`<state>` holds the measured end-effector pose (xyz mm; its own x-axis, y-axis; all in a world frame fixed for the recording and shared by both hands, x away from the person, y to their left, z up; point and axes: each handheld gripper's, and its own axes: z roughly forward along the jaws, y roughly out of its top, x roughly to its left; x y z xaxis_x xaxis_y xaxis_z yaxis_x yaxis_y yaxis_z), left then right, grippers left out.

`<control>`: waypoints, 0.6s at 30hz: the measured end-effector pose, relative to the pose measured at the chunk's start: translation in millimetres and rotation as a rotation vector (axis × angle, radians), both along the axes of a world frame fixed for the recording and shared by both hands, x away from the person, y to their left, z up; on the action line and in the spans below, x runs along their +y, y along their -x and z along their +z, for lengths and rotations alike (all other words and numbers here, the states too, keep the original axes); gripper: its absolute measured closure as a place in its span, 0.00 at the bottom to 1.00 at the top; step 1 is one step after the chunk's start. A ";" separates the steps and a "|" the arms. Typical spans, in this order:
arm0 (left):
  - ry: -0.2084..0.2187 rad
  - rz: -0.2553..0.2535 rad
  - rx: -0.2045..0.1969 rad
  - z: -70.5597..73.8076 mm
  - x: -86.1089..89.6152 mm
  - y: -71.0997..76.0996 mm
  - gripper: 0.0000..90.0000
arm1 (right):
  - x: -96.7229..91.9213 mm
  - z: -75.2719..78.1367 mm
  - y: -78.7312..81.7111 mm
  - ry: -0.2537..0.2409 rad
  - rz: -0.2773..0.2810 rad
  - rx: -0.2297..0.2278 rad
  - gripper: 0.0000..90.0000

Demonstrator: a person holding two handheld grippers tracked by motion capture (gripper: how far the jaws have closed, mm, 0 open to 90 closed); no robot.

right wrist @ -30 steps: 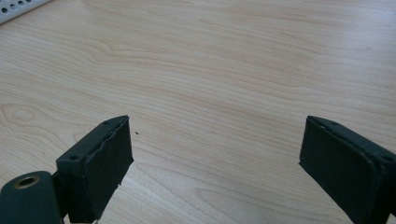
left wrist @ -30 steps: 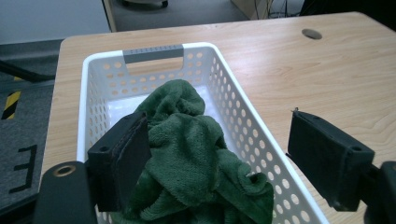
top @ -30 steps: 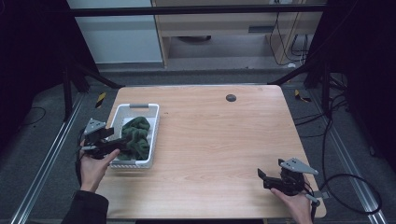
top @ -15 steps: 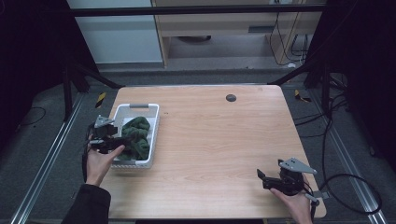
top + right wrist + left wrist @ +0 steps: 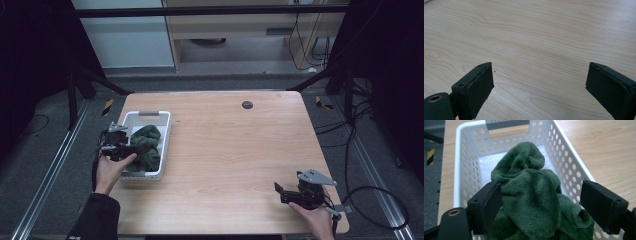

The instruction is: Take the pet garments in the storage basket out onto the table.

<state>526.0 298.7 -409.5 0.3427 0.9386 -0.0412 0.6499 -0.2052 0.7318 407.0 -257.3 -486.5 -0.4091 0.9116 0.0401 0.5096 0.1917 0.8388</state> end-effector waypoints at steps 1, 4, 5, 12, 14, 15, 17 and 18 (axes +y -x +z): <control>-0.009 -0.002 0.006 -0.6 -0.6 -1.0 0.19 | 0.0 0.0 0.0 0.000 0.000 0.000 0.08; -0.012 -0.003 0.022 -2.4 -1.8 -4.2 0.19 | 0.7 -0.4 0.0 0.001 0.002 0.005 0.08; -0.016 -0.003 0.026 -2.8 -2.1 -5.2 0.19 | 0.8 -0.5 -0.1 0.003 0.003 0.006 0.08; -0.045 -0.003 0.071 -5.3 -3.6 -11.6 0.20 | 1.3 -1.8 -0.6 0.005 0.010 0.020 0.08; -0.056 -0.005 0.084 -5.5 -4.3 -12.8 0.20 | 1.5 -2.0 -0.8 0.006 0.015 0.022 0.08; -0.056 -0.005 0.084 -5.5 -4.3 -12.8 0.20 | 1.5 -2.0 -0.8 0.006 0.015 0.022 0.08; -0.071 -0.004 0.099 -6.8 -5.7 -14.7 0.21 | 2.2 -2.1 -1.0 0.004 0.015 0.031 0.08; -0.071 -0.004 0.099 -6.8 -5.7 -14.7 0.21 | 2.2 -2.1 -1.0 0.004 0.015 0.031 0.08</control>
